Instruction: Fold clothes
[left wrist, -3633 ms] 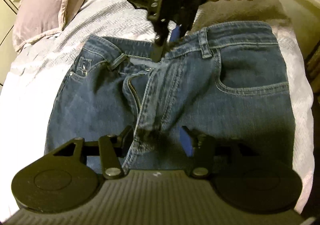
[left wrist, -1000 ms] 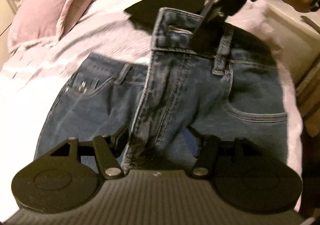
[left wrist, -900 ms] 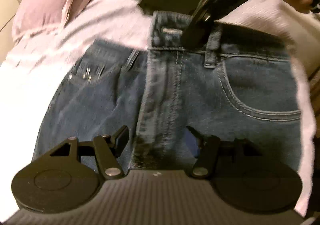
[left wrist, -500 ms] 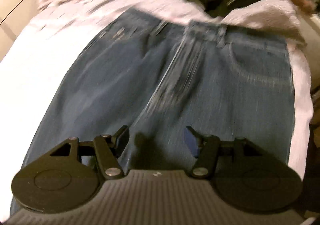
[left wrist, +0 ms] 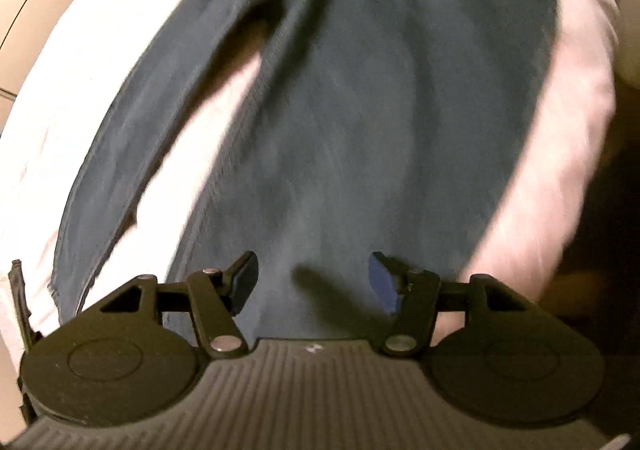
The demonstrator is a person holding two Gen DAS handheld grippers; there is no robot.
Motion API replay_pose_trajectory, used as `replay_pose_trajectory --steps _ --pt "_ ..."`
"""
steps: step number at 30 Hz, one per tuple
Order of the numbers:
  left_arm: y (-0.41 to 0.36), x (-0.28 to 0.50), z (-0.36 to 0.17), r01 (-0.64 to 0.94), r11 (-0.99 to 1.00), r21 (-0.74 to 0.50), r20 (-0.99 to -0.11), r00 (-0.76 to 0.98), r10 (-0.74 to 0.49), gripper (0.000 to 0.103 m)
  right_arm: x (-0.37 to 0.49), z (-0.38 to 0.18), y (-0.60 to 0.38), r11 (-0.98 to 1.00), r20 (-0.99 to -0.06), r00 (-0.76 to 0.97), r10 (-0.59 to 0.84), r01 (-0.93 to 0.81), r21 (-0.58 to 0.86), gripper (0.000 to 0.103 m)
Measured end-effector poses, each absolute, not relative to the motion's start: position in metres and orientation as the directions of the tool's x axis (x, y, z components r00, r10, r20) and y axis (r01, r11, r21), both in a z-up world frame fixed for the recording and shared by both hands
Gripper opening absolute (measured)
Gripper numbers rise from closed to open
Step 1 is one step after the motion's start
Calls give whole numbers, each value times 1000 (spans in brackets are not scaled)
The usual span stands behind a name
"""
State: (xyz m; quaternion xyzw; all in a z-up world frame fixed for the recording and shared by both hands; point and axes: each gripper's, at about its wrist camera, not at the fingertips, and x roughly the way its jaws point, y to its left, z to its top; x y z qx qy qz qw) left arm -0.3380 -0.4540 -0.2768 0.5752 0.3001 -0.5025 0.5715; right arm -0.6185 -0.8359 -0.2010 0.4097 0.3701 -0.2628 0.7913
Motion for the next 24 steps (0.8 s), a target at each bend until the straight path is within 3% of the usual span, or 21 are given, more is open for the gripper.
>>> replay_pose_trajectory --steps 11,24 --pt "-403 -342 -280 927 -150 344 -925 307 -222 58 -633 -266 -850 145 -788 593 -167 805 575 38" --pt "-346 -328 -269 928 -30 371 -918 362 -162 58 -643 -283 -853 76 -755 635 -162 771 632 37"
